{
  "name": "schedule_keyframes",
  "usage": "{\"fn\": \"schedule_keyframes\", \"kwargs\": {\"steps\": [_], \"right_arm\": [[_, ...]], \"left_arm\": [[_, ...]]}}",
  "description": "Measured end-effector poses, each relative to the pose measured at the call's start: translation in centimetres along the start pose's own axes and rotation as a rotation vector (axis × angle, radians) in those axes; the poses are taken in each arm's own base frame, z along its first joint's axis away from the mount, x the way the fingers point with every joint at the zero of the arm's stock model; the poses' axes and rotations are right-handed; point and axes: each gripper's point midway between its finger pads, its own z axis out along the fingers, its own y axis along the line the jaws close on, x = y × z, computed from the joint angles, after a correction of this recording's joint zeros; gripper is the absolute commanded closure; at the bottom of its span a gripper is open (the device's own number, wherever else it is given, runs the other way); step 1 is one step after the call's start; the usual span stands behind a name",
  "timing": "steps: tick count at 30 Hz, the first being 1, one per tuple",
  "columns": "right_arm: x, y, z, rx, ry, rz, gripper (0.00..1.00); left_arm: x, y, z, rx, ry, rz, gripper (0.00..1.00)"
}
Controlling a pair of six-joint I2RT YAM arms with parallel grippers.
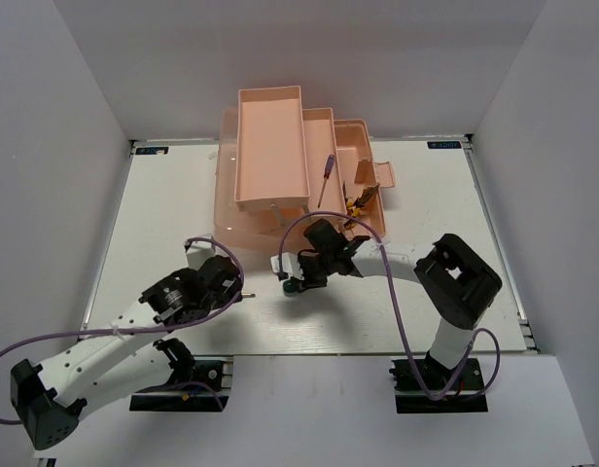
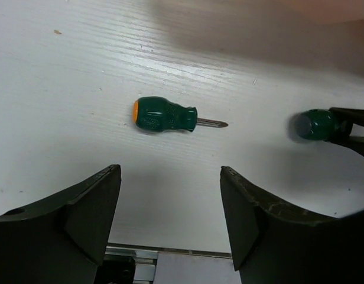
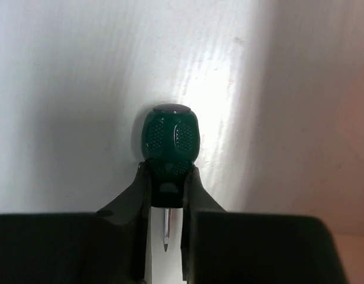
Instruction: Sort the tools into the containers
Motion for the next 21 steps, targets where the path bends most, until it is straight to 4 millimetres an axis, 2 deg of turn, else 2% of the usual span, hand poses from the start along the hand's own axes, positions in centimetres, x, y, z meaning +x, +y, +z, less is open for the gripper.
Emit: {"fn": "schedule_keyframes", "kwargs": {"steps": [3,6,8,10,13,15,16,18,20,21], "right_arm": [[-0.3,1.2,-0.7,-0.05,-0.005,0.042,1.0],[-2.3,2.8,-3.2,-0.111,-0.062,0.087,1.0],[-5.5,3.0,-6.3,-0.104,-0.145,0.09,1.0],[-9.7,2.1,-10.2,-0.042,-0.254,0.058,1.0],[-16.1,-0.7,-16.2,0.113,-0.395,-0.01,1.0],[-19.5,-3.3,-19.8,0.25,-0.455,-0.039,1.0],[-20.6,-4.5,-21.0,0.298,-0.471,-0.042,1.0],[-22.6,-8.0,-22.9,0.42,-0.483,-0.029,1.0],[-23.5,-11.4,-23.4,0.511,-0.468,-0.002,1.0],[-23.5,-13.6,-23.0,0.556,-0.451,0.021,1.0]], "left_arm": [[0.6,-0.5,0.9,-0.005,0.021,-0.014,0.15],[1.0,-0.9,1.6,-0.005,0.029,-0.055,0.13],[1.1,-1.3,1.9,0.0,0.034,-0.082,0.1],[1.3,-1.7,2.3,-0.003,0.046,-0.11,0.07],[2.4,-1.8,3.1,-0.051,0.099,-0.149,0.03],[3.3,-1.6,3.6,-0.106,0.149,-0.179,0.01],[3.7,-1.5,3.7,-0.127,0.169,-0.195,0.01],[4.3,-1.5,3.9,-0.163,0.206,-0.235,0.01],[4.6,-1.7,3.9,-0.181,0.223,-0.28,0.01],[4.6,-1.7,3.9,-0.188,0.227,-0.307,0.01]]}}
